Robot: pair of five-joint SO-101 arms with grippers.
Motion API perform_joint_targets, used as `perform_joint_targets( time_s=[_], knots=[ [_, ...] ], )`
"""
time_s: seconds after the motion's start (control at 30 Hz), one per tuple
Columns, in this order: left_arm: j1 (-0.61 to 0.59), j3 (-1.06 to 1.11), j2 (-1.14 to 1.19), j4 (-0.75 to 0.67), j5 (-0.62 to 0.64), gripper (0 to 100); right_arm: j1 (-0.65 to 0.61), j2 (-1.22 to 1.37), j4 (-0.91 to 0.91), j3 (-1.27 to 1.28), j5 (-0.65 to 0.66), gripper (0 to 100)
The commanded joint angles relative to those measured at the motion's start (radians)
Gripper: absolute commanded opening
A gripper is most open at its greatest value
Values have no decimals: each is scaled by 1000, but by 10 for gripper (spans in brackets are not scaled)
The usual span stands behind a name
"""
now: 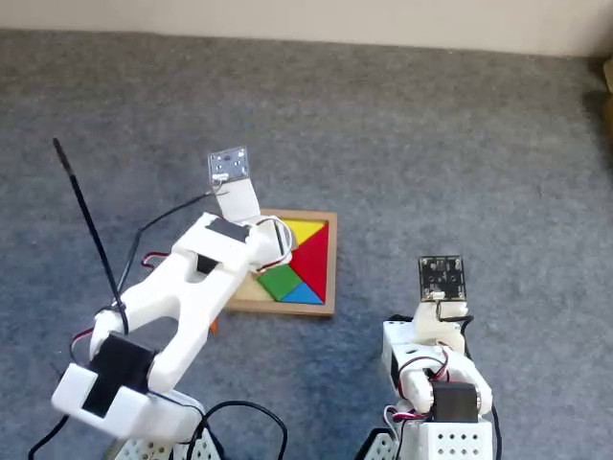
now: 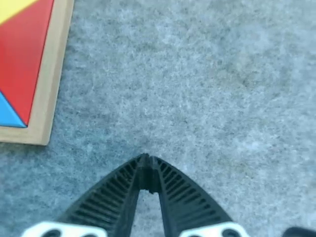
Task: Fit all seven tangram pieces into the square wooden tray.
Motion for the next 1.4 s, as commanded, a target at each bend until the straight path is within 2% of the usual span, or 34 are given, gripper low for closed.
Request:
perform_joint_targets(
  time_s=[0.0,0.2,0.4,0.6,0.67,0.83,0.93,1.0,1.17,1.27,1.37],
  knots=[
    [31,10,-61,17,-5,232,13,-5,-2,110,-3,5],
    [8,77,-182,15,-3,232,13,-5,-2,110,-3,5],
    [-90,203,-453,15,-11,232,13,-5,-2,110,-3,5],
    [-122,355,-716,20,-32,232,13,-5,-2,110,-3,5],
    [-122,371,-779,81,-66,231,13,-5,-2,110,-3,5],
    [-124,338,-855,354,-77,231,13,-5,-2,110,-3,5],
    [-131,294,-855,489,-147,231,13,-5,-2,110,-3,5],
    [-177,265,-855,551,-184,231,13,-5,-2,110,-3,5],
    [-291,254,-854,600,-330,231,13,-5,-2,110,-3,5],
    [-298,298,-854,595,-411,231,13,-5,-2,110,-3,5],
    [-298,318,-854,594,-434,231,13,-5,-2,110,-3,5]
  ],
)
